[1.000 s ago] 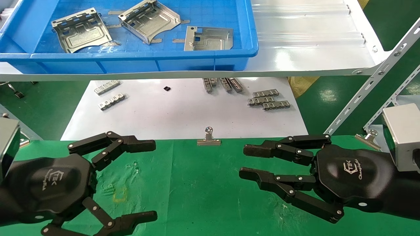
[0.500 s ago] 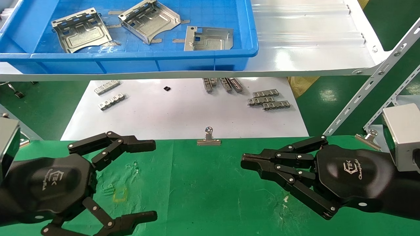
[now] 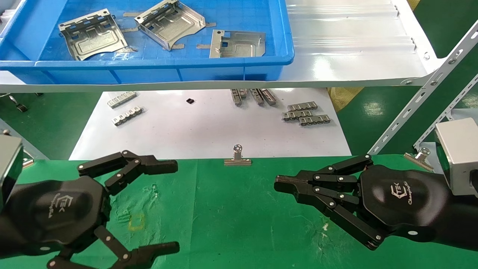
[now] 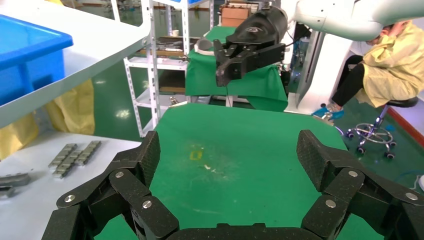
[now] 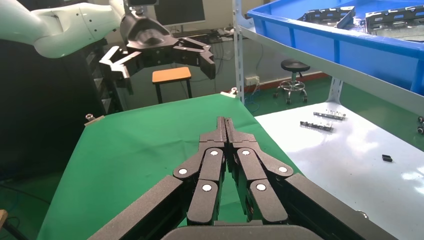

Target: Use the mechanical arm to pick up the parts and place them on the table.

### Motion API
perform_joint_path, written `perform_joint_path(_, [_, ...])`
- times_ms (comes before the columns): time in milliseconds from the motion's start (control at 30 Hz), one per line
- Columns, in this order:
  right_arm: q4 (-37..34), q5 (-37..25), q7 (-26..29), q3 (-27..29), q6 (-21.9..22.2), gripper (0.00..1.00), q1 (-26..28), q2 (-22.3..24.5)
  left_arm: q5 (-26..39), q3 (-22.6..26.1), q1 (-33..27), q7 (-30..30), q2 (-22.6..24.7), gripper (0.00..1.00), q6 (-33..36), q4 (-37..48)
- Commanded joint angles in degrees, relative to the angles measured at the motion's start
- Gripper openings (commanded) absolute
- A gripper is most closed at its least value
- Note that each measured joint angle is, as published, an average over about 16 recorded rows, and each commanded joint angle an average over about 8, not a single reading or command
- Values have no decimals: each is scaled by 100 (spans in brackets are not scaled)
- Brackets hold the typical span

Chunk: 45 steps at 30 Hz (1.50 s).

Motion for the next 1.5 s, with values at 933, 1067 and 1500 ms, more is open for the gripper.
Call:
perform_joint_path(933, [0,0,0,0,0,100,0,0,2996,1227,-4780,673,3138,0,-2948,6161])
perform_joint_path(1067, [0,0,0,0,0,100,0,0,3123,1287,-4931,719,3340,0,-3415,6582])
perform_joint_path(1500, [0,0,0,0,0,100,0,0,3405,1474,-5198,792,3469,0,-3546,7084])
